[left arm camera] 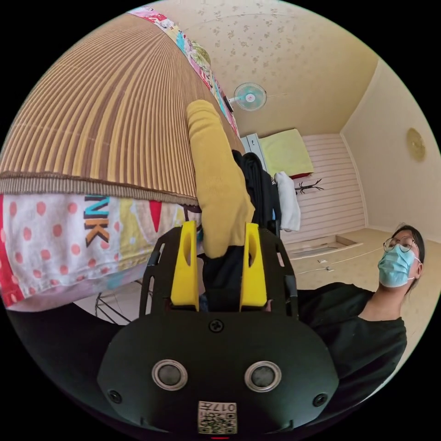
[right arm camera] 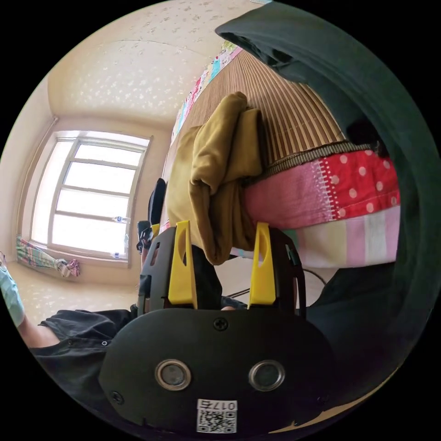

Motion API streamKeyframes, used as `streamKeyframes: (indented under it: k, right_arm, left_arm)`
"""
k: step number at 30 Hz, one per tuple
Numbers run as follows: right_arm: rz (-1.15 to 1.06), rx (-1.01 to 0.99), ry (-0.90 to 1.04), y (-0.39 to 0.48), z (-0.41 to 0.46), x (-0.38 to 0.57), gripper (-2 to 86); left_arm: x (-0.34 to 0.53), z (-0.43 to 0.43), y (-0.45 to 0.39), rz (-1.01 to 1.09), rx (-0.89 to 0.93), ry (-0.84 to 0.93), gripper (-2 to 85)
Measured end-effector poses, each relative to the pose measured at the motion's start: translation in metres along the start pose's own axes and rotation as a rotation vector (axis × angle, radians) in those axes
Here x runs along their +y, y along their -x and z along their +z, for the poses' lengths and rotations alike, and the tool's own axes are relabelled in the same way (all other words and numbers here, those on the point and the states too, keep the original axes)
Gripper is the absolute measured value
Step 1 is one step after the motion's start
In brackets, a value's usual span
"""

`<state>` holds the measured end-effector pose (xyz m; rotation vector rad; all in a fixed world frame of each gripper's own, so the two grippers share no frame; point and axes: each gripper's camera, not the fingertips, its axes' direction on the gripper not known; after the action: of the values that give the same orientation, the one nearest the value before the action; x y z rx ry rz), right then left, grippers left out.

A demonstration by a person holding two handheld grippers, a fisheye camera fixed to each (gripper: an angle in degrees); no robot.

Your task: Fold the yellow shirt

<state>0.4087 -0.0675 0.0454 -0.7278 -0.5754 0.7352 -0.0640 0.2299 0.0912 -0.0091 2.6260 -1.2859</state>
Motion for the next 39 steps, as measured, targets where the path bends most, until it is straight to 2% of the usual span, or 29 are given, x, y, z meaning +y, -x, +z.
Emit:
streamKeyframes:
  k: [4,15,28,30,32,39]
  right_arm:
    - [0.004,0.014,-0.008,-0.012,0.000,-0.009,17.8]
    - [-0.038,-0.092,-0.021,-0.040,-0.013,-0.007,19.0]
    - [-0.123,0.009,-0.002,-0.087,-0.010,0.014,14.6]
    - [-0.118,0.001,0.004,-0.097,-0.011,0.015,14.5]
    - [-0.114,-0.014,0.012,-0.110,-0.012,0.019,14.2]
    - [-0.118,-0.151,0.051,-0.141,-0.019,0.036,8.3]
  left_arm:
    - [-0.014,0.012,-0.005,-0.007,-0.035,0.044,16.4]
    - [-0.021,0.096,-0.048,0.061,0.060,0.125,14.0]
    - [-0.012,0.169,-0.147,0.113,-0.110,0.179,8.8]
    - [-0.013,0.174,-0.161,0.105,-0.038,0.184,8.1]
    - [-0.012,0.177,-0.173,0.077,0.128,0.148,8.0]
    - [-0.012,0.195,-0.236,0.071,0.097,0.161,8.0]
